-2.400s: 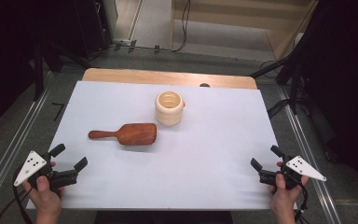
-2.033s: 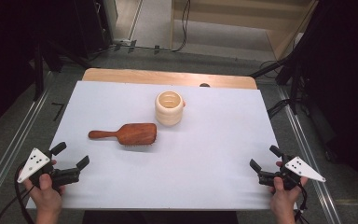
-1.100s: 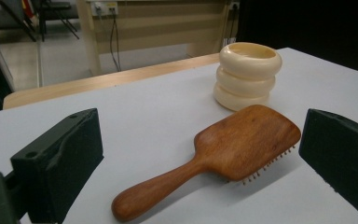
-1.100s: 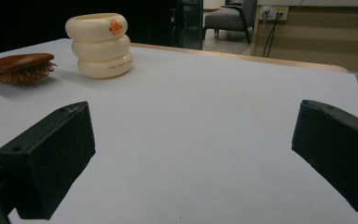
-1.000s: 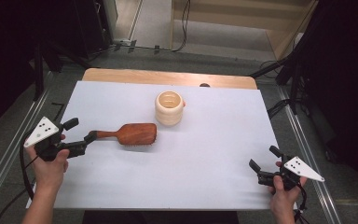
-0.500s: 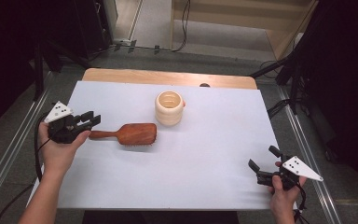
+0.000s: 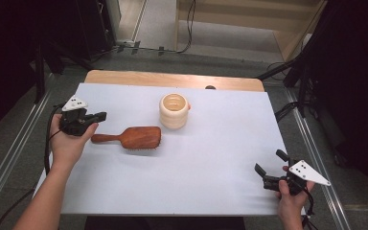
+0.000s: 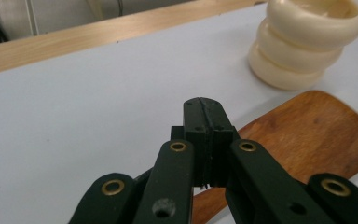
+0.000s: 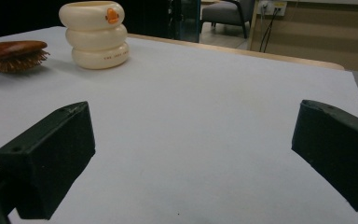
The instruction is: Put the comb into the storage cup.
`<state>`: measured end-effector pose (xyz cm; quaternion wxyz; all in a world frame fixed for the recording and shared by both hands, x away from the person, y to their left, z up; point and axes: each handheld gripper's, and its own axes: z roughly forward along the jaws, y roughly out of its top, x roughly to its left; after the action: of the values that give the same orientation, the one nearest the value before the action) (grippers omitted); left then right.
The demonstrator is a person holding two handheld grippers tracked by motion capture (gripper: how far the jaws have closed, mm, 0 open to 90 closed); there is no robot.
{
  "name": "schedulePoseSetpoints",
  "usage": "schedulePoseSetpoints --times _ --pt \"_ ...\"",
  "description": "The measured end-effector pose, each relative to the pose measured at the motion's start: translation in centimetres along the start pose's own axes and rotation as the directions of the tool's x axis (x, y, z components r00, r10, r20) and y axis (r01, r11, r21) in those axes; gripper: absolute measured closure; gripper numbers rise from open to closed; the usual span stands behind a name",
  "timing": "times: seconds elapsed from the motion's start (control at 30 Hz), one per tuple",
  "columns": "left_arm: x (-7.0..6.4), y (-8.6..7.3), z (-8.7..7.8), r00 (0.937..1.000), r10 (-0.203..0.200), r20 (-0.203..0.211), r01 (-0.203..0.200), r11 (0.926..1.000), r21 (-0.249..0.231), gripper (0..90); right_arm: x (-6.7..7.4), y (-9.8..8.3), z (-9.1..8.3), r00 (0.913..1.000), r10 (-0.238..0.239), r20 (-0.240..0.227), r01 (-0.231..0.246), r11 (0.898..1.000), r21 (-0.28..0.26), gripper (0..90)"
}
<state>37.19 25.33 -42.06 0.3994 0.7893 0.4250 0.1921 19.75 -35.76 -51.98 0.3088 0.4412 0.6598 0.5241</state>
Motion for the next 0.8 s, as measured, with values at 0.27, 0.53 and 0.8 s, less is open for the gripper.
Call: schedulePoseSetpoints --times 0.27,0.53,0.8 --pt "0.9 0.0 2.1 0.9999 0.012 0.004 -0.012 0.9944 0.105 90.0 0.0 0.0 0.0 1.0000 -0.005 -0.002 0.005 1.000 0.000 0.0" --pt "2.0 -0.5 3.9 1.0000 -0.009 0.004 0.008 0.9797 0.200 90.0 0.0 0.0 0.0 1.0000 -0.006 -0.005 0.006 1.000 0.002 0.0" --pt "2.5 -0.8 5.0 1.0000 -0.006 -0.004 0.007 0.9547 0.298 90.0 0.1 0.0 0.1 0.9998 -0.017 -0.012 0.017 1.000 0.004 0.0"
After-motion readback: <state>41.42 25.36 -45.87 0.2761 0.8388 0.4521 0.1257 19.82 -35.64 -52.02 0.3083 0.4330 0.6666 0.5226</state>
